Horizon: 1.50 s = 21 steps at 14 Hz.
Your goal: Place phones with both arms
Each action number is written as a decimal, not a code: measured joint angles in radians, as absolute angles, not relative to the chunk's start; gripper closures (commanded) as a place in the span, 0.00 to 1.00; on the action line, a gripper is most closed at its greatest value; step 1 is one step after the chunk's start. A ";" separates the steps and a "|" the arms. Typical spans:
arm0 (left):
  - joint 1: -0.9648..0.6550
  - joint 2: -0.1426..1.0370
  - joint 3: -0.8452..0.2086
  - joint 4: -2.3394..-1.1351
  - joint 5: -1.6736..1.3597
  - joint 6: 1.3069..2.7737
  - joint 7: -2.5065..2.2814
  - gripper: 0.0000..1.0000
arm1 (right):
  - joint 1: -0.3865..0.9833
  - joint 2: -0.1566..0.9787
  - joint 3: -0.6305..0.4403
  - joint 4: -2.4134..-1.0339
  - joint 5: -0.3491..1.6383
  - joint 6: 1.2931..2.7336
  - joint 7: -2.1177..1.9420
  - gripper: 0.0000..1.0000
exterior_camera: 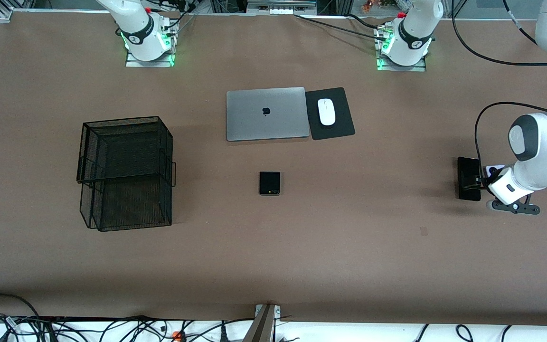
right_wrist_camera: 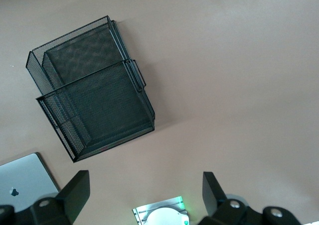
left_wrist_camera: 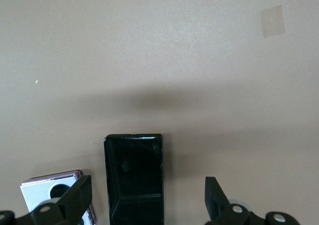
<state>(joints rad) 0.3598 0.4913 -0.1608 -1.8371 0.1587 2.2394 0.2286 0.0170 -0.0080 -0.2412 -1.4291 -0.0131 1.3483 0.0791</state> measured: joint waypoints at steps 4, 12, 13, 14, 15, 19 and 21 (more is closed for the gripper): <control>0.360 0.491 -0.161 -1.837 0.159 2.239 0.229 0.00 | 0.017 -0.008 -0.241 -1.429 -0.013 1.348 0.079 0.00; 0.360 0.491 -0.161 -1.821 0.159 2.223 0.229 0.00 | 0.017 -0.008 -0.241 -1.429 -0.013 1.348 0.079 0.00; 0.360 0.491 -0.161 -1.820 0.159 2.223 0.229 0.00 | 0.017 -0.008 -0.241 -1.429 -0.013 1.348 0.079 0.00; 0.360 0.491 -0.161 -1.820 0.159 2.223 0.229 0.00 | 0.017 -0.008 -0.241 -1.429 -0.013 1.348 0.079 0.00; 0.360 0.491 -0.161 -1.820 0.159 2.223 0.229 0.00 | 0.017 -0.008 -0.241 -1.429 -0.013 1.348 0.079 0.00; 0.360 0.491 -0.161 -1.819 0.159 2.222 0.229 0.00 | 0.017 -0.008 -0.241 -1.429 -0.013 1.348 0.079 0.00; 0.360 0.491 -0.161 -1.819 0.159 2.222 0.229 0.00 | 0.017 -0.008 -0.241 -1.429 -0.013 1.348 0.079 0.00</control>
<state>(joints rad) 0.3598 0.4913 -0.1608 -1.8187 0.1587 2.2218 0.2286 0.0170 -0.0080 -0.2412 -1.4291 -0.0131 1.3483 0.0791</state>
